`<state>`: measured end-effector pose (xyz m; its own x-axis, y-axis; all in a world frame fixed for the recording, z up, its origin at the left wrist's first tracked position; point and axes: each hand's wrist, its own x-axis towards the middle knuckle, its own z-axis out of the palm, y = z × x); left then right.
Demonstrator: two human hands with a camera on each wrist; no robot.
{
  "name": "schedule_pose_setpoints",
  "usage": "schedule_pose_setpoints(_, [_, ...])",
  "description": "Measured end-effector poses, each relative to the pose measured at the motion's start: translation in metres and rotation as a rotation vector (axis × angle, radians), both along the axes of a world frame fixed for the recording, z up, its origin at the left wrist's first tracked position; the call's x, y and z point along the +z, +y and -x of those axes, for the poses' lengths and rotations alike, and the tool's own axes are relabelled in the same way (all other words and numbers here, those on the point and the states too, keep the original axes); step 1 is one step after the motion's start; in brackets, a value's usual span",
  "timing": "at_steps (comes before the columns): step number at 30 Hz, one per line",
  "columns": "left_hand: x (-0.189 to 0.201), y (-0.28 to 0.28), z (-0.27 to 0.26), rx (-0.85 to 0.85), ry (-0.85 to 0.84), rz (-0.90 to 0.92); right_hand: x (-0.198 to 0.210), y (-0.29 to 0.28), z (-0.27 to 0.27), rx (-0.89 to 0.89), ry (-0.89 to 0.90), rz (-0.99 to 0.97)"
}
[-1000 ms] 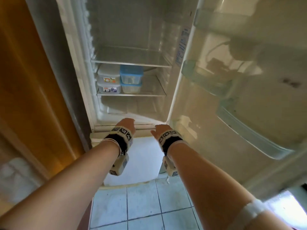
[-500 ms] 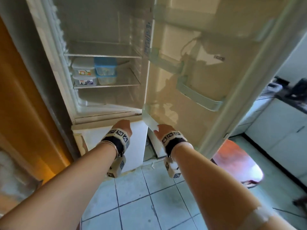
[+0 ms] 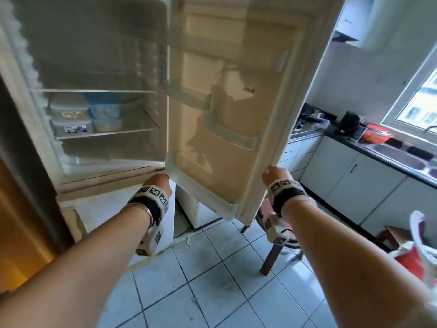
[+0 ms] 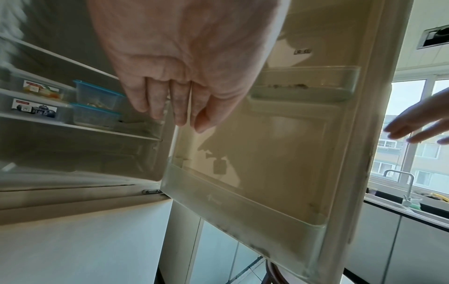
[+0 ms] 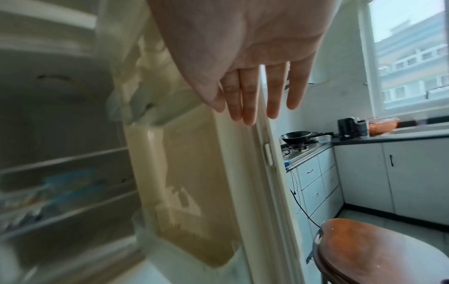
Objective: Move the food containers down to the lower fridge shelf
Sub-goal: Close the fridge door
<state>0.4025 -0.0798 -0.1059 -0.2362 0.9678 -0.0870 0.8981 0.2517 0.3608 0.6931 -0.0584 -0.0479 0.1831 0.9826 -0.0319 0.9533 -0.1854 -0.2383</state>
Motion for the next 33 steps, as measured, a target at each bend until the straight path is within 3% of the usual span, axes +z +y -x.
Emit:
schedule_pose_setpoints(6, [-0.002,0.006,-0.009,-0.011,0.048,0.095,0.032,0.029,-0.016,-0.156,0.235,-0.209])
schedule_pose_setpoints(14, [-0.005,0.029,-0.01,0.051,0.049,0.042,0.043,0.064,-0.029,-0.329,0.747,-0.387])
schedule_pose_setpoints(19, [0.005,0.032,-0.01,0.034,0.066,0.025,0.044,0.07,-0.019,-0.342,0.649,-0.354])
schedule_pose_setpoints(26, [0.016,0.016,0.003,0.04,0.059,-0.027,0.037,0.039,0.005,-0.199,0.753,-0.435])
schedule_pose_setpoints(33, [0.01,-0.012,0.035,0.067,-0.002,-0.081,0.023,-0.004,0.057,-0.033,0.551,-0.44])
